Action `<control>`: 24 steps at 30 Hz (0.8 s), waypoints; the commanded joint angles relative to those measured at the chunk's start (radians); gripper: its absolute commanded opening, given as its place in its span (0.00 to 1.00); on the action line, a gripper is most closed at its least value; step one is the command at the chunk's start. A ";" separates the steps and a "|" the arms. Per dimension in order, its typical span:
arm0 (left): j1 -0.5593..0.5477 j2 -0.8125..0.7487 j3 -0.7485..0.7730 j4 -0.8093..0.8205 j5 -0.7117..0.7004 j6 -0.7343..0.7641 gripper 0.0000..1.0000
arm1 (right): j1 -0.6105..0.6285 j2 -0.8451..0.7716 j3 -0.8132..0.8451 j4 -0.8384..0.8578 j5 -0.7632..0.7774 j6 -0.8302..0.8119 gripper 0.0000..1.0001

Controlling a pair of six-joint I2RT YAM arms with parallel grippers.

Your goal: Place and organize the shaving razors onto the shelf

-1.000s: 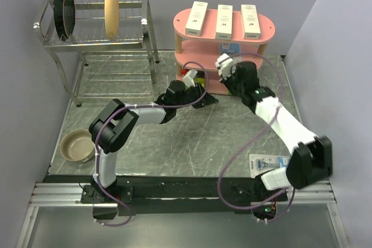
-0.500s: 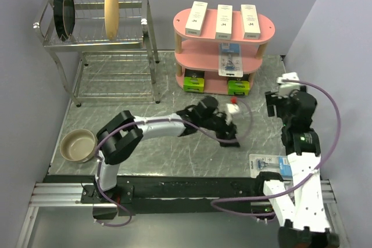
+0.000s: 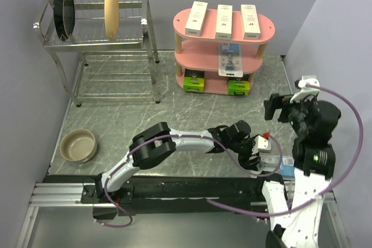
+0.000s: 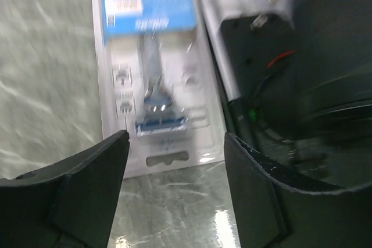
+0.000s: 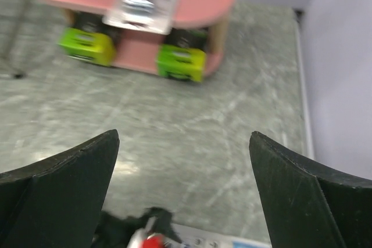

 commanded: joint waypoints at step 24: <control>-0.046 0.257 0.261 0.102 -0.173 -0.173 0.58 | 0.013 -0.271 -0.058 -0.033 -0.193 0.191 0.98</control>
